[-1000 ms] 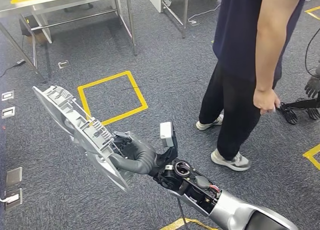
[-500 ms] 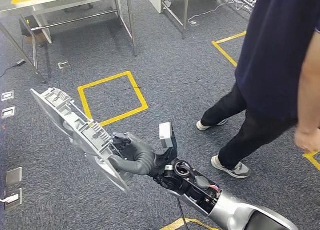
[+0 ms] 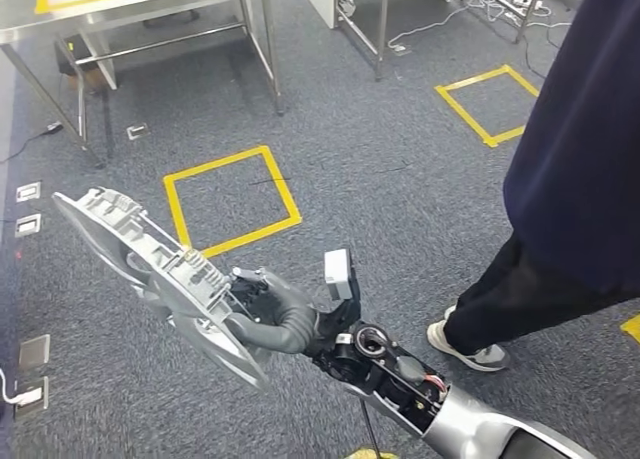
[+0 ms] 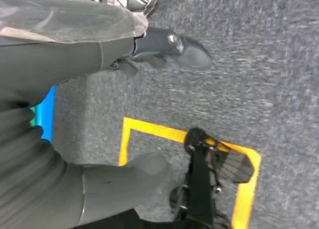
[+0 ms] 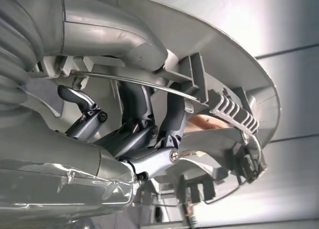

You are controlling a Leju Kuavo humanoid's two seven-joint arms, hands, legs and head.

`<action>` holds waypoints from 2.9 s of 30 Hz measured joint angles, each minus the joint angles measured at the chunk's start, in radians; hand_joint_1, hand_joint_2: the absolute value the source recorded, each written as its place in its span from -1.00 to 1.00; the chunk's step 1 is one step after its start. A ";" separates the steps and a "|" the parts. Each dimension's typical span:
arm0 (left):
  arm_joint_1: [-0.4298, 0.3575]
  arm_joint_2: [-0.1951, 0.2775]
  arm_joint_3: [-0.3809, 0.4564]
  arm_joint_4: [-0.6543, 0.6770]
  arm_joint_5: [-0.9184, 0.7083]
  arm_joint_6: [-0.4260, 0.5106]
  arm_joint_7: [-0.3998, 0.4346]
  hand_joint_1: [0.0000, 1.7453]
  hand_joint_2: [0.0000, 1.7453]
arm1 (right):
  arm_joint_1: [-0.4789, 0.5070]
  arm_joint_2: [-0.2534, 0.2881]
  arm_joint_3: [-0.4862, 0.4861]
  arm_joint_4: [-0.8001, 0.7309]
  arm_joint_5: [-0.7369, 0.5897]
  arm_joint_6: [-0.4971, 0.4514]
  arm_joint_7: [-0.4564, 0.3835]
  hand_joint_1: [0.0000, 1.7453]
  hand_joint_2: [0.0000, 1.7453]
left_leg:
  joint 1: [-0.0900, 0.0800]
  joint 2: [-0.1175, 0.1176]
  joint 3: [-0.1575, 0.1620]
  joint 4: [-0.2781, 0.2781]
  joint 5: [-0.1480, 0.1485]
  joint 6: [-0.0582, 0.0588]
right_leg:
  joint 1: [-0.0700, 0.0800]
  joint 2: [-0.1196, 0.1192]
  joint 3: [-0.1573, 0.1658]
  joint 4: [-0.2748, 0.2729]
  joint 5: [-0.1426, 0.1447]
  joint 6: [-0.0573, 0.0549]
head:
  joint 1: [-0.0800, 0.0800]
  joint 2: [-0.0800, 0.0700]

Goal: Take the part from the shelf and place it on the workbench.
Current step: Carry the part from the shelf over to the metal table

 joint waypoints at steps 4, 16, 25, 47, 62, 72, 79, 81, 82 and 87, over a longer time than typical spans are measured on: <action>-0.003 -0.004 0.000 -0.001 -0.001 0.000 0.000 -1.00 1.00 | 0.001 0.001 0.000 0.000 0.001 0.000 0.001 1.00 1.00 | 0.007 0.021 -0.024 0.063 -0.029 -0.010 | 0.008 -0.003 0.023 0.002 -0.020 -0.039 | -0.020 0.000; -0.003 0.000 -0.002 0.000 0.002 0.000 0.000 -1.00 1.00 | -0.001 0.002 0.000 0.001 0.003 0.006 0.003 1.00 1.00 | -0.042 0.049 -0.143 0.043 0.092 0.047 | 0.032 -0.016 0.165 -0.041 -0.124 -0.034 | -0.040 0.000; 0.005 -0.002 -0.008 0.000 0.009 -0.001 0.000 -1.00 1.00 | 0.000 0.002 0.000 0.004 0.037 0.008 0.000 1.00 1.00 | -0.039 0.023 0.019 0.014 -0.011 0.073 | 0.039 -0.019 -0.111 0.244 -0.231 -0.023 | -0.008 0.000; -0.006 -0.010 -0.014 0.000 0.020 0.002 -0.001 -1.00 1.00 | -0.014 0.007 0.008 0.000 0.054 0.011 0.004 1.00 1.00 | -0.023 0.048 -0.096 0.027 0.066 0.036 | 0.046 -0.011 0.047 -0.033 -0.010 -0.039 | -0.028 0.000; -0.008 -0.011 -0.022 0.000 0.023 0.001 -0.002 -1.00 1.00 | -0.017 0.006 0.017 -0.001 0.053 0.009 0.008 1.00 1.00 | -0.043 0.031 -0.013 0.026 -0.009 0.057 | 0.058 -0.015 -0.017 -0.015 0.034 -0.061 | 0.002 0.000; -0.003 -0.007 -0.024 0.000 0.032 0.001 -0.004 -1.00 1.00 | -0.016 0.009 0.017 -0.005 0.054 -0.012 0.003 1.00 1.00 | -0.011 0.041 -0.167 0.217 -0.012 0.006 | 0.041 -0.015 0.052 -0.041 -0.005 -0.065 | -0.022 0.000; -0.007 -0.008 -0.024 0.000 0.031 0.001 -0.005 -1.00 1.00 | -0.017 0.010 0.017 -0.008 0.055 -0.014 0.002 1.00 1.00 | -0.016 0.037 -0.075 0.035 0.038 0.047 | 0.038 -0.013 0.079 -0.022 -0.045 -0.023 | -0.021 0.000; -0.006 -0.007 -0.024 0.000 0.030 -0.001 -0.005 -1.00 1.00 | -0.017 0.010 0.017 -0.009 0.055 -0.014 0.002 1.00 1.00 | -0.019 0.038 -0.058 0.033 0.029 0.062 | 0.036 -0.018 0.041 0.063 -0.080 -0.019 | -0.012 0.000; -0.005 -0.007 -0.024 0.000 0.029 -0.002 -0.006 -1.00 1.00 | -0.017 0.010 0.017 -0.010 0.055 -0.014 0.002 1.00 1.00 | -0.022 0.038 -0.051 0.033 0.023 0.068 | 0.037 -0.019 0.002 0.135 -0.107 -0.018 | -0.006 0.000; -0.004 -0.006 -0.025 0.000 0.026 -0.011 -0.007 -1.00 1.00 | -0.011 0.010 0.017 -0.010 0.057 -0.024 0.001 1.00 1.00 | -0.041 0.033 0.000 0.033 -0.015 0.079 | 0.051 -0.019 -0.100 0.212 -0.075 -0.042 | 0.009 0.000</action>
